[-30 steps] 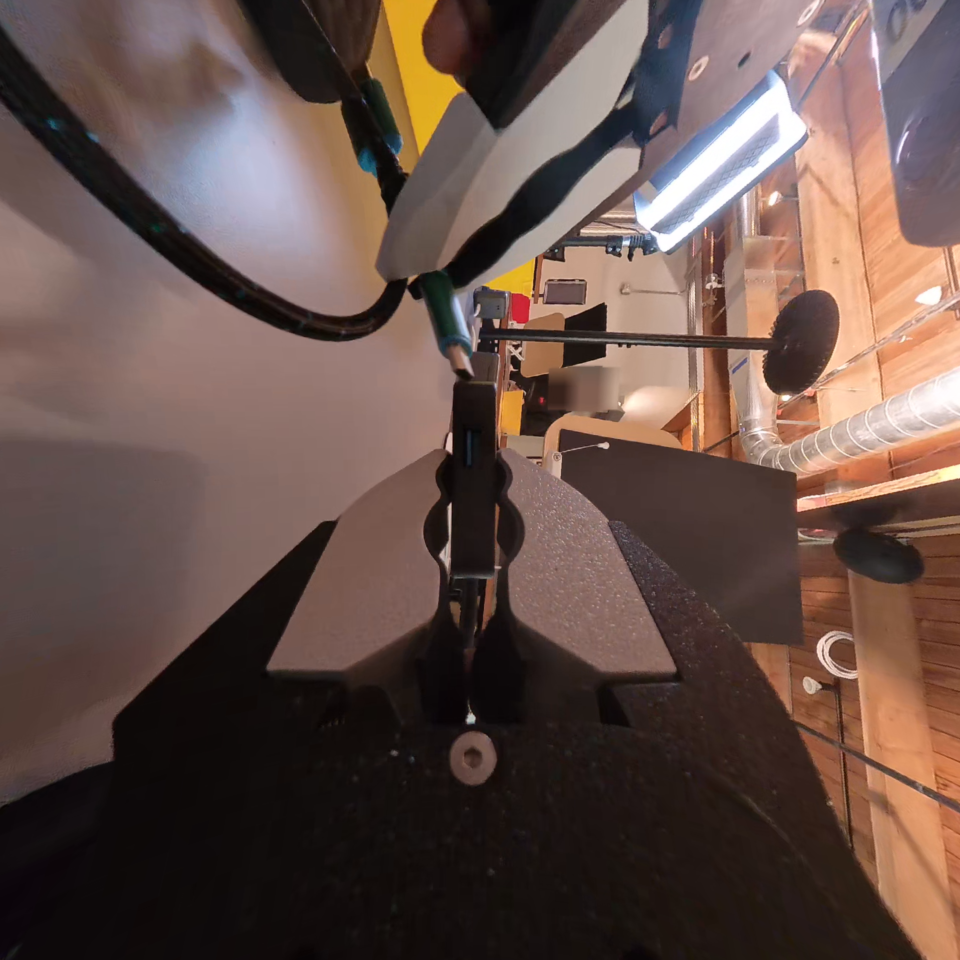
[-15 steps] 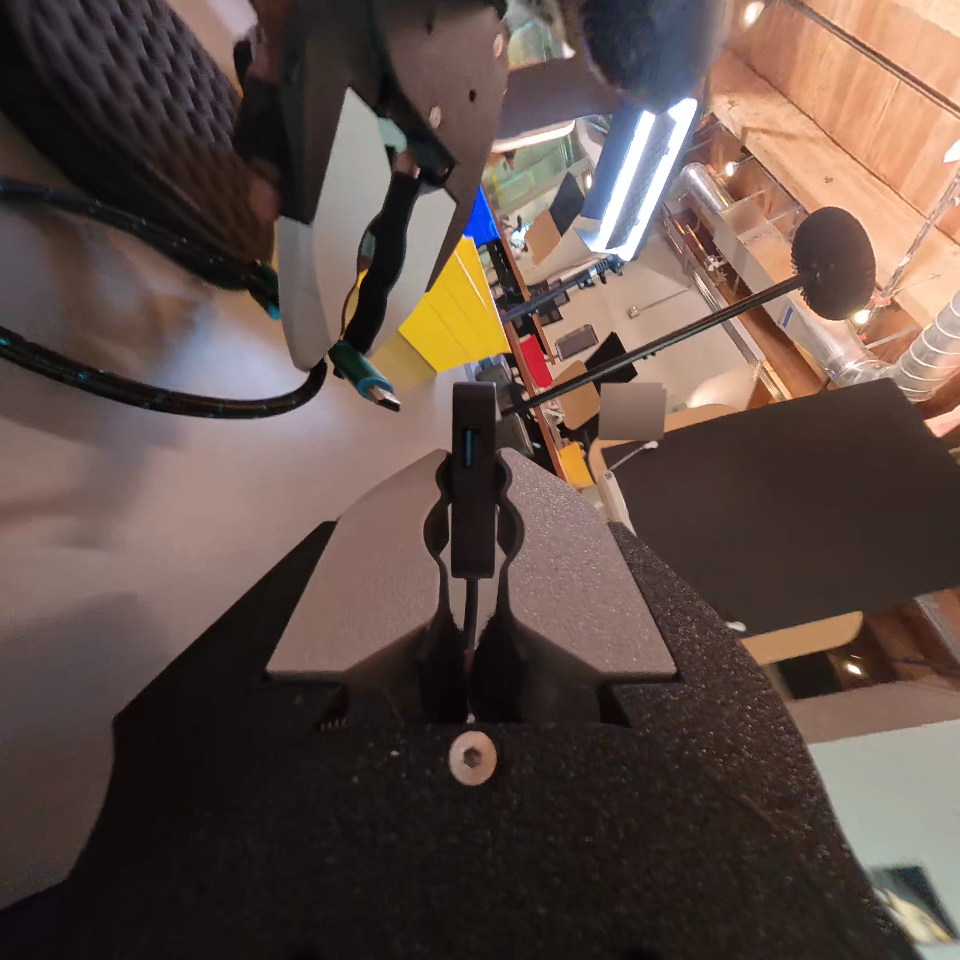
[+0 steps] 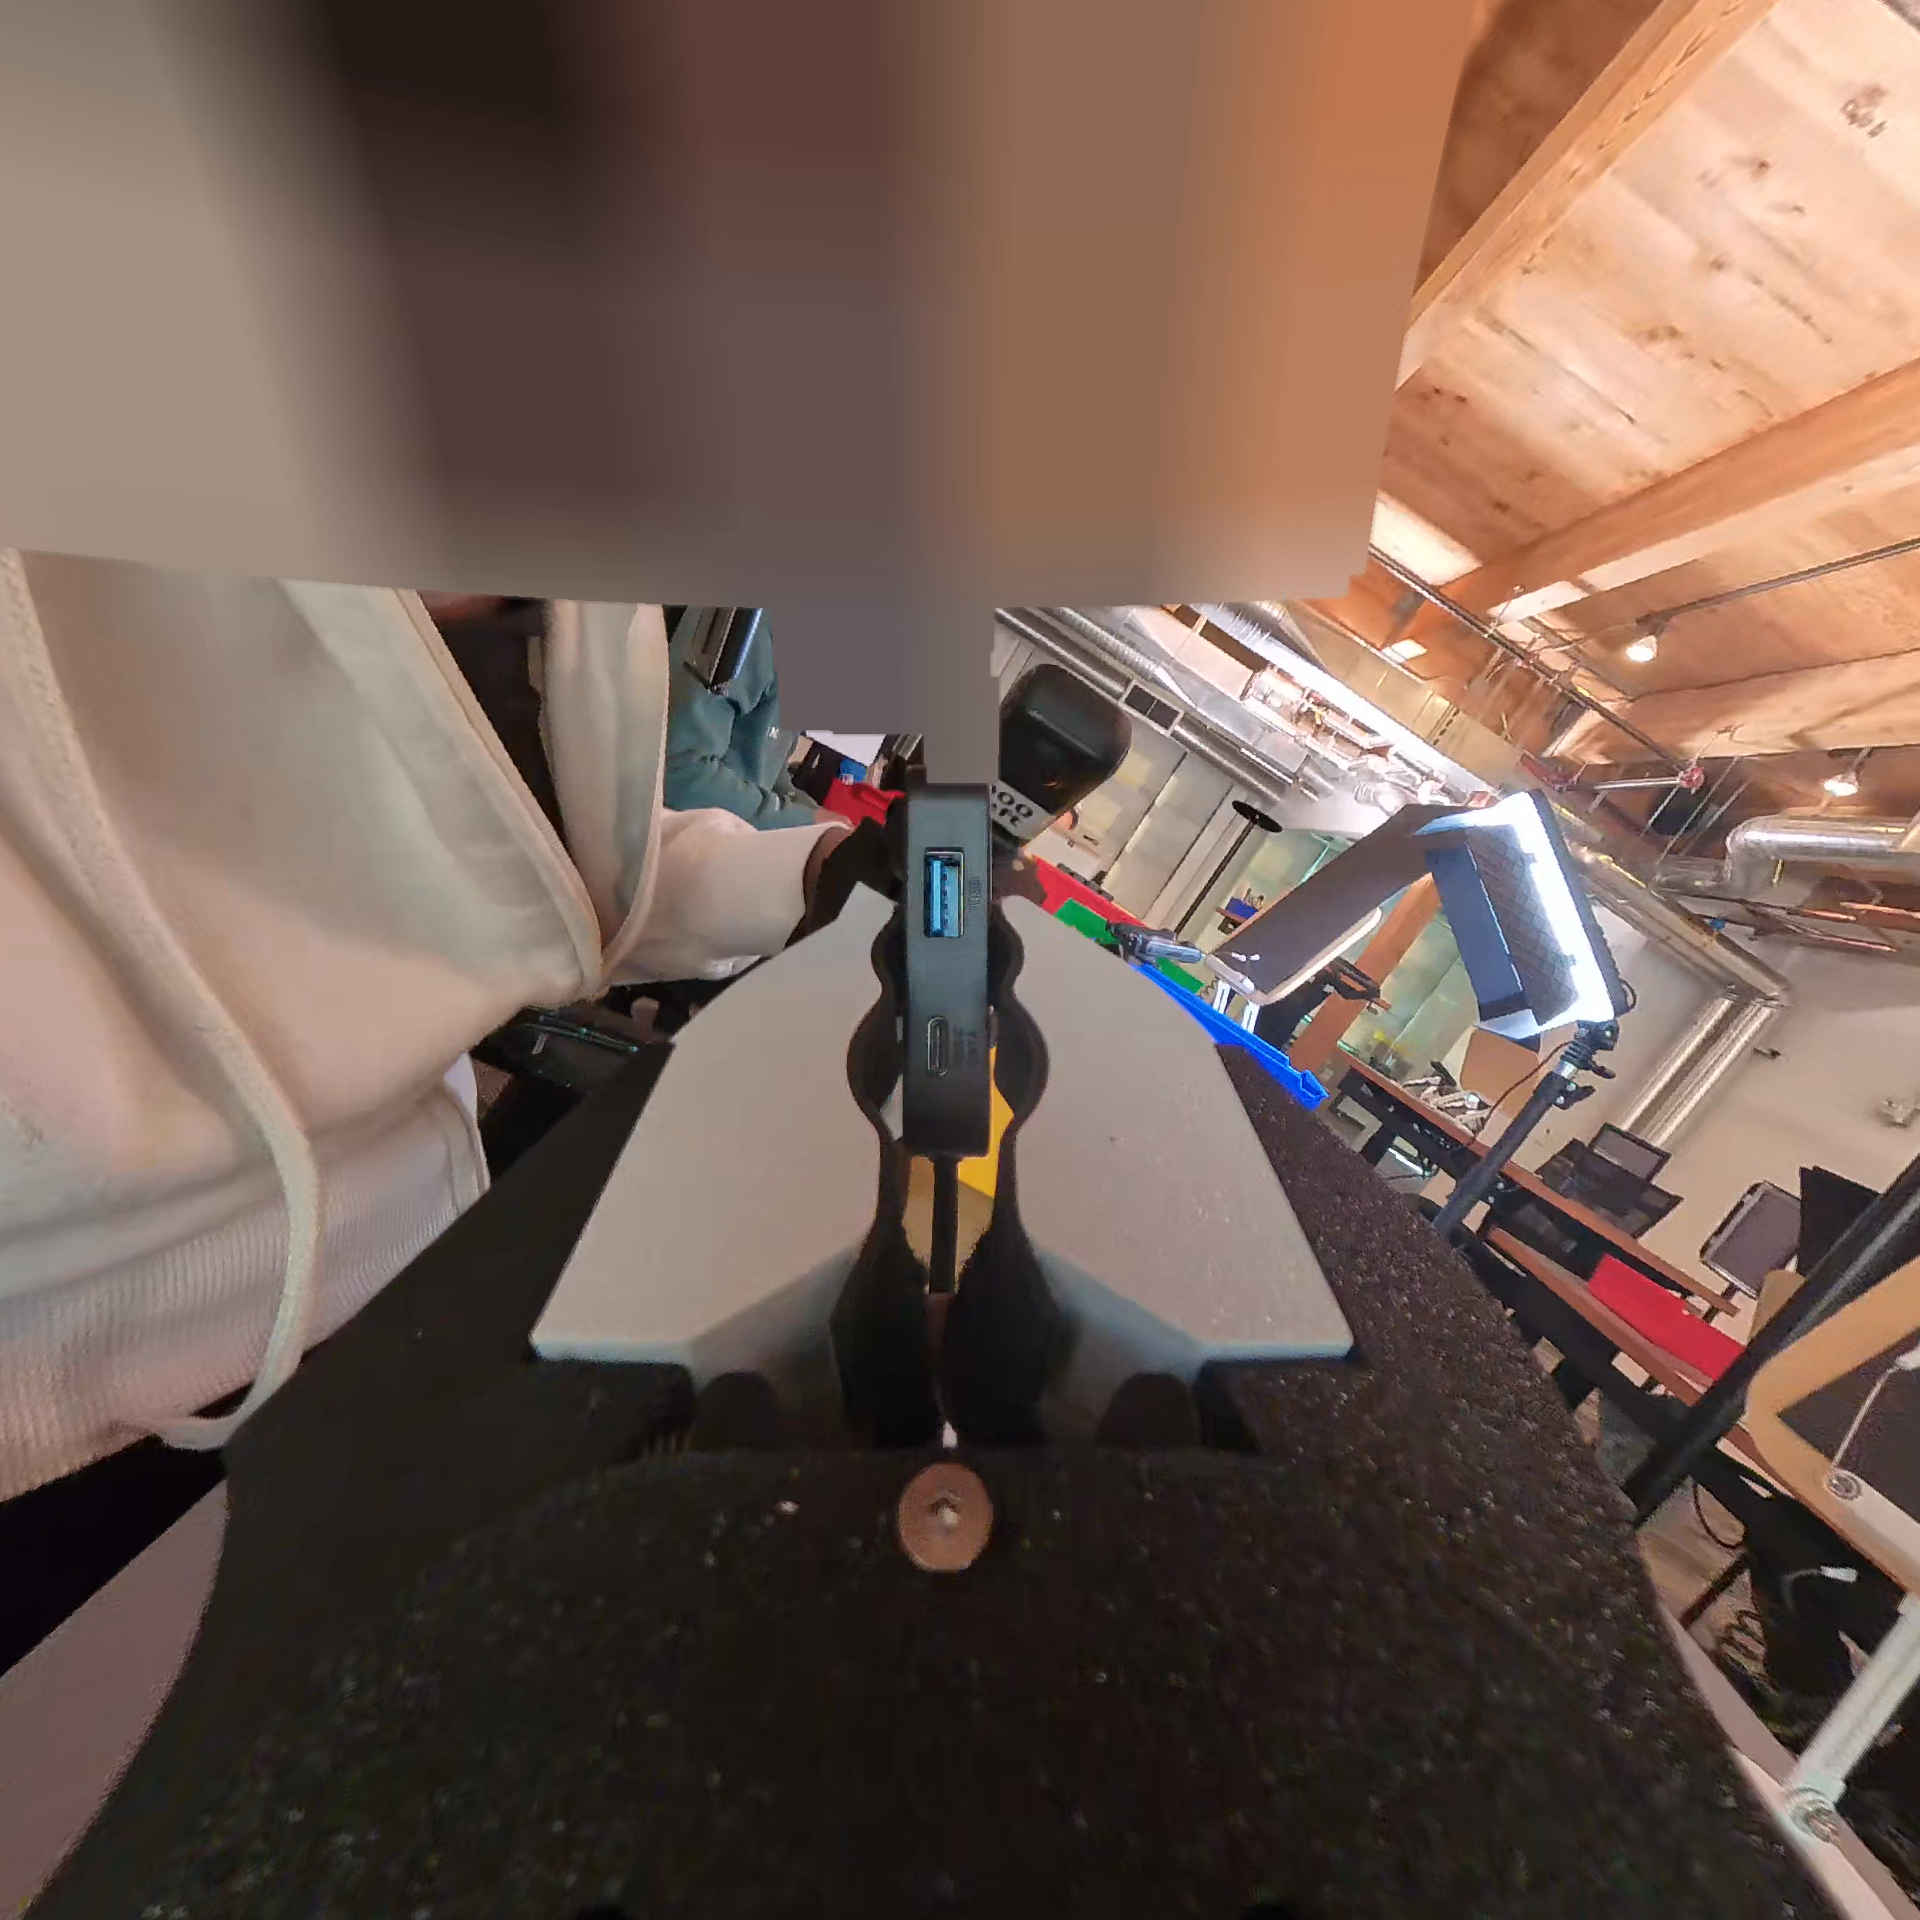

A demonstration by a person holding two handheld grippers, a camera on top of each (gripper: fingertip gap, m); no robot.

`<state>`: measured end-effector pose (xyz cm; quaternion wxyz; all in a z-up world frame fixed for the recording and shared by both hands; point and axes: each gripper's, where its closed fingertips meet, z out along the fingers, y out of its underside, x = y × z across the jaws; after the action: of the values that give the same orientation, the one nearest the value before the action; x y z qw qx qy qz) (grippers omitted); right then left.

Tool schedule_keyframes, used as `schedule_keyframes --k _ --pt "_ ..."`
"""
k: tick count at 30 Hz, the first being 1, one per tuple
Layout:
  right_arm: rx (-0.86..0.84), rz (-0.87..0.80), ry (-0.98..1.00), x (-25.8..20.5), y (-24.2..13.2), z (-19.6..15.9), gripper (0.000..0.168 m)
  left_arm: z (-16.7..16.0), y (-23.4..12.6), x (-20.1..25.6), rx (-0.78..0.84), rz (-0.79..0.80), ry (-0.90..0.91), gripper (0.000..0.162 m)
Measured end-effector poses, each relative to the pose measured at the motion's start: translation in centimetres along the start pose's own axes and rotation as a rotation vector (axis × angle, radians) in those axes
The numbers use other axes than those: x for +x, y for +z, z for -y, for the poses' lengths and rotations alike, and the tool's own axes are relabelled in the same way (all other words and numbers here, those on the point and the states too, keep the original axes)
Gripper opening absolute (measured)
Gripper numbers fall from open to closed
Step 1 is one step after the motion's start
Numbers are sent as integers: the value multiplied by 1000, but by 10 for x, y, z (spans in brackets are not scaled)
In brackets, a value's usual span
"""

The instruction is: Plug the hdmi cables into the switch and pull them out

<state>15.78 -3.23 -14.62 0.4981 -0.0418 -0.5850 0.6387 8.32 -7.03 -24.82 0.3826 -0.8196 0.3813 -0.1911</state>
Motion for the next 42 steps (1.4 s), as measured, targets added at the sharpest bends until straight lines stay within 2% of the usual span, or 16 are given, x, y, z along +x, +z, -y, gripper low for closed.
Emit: schedule_keyframes --k 4,8,11,21,34,42 --pt "-156 65 -71 -10 10 -10 14 4 3 8 -6 -73 10 16" --pt "-455 237 -311 -34 27 -28 14 8 4 19 -40 -145 45 16" --pt "-562 361 -459 -46 35 -26 14 9 6 22 -89 -161 94 16" --pt "-630 563 -583 -62 39 -8 14 20 -1 40 -50 -316 193 16" --pt "-656 582 -616 -70 37 -11 14 18 1 46 -50 -370 186 17" --pt "-780 596 -613 -66 22 -31 14 9 13 43 -81 -394 94 16"
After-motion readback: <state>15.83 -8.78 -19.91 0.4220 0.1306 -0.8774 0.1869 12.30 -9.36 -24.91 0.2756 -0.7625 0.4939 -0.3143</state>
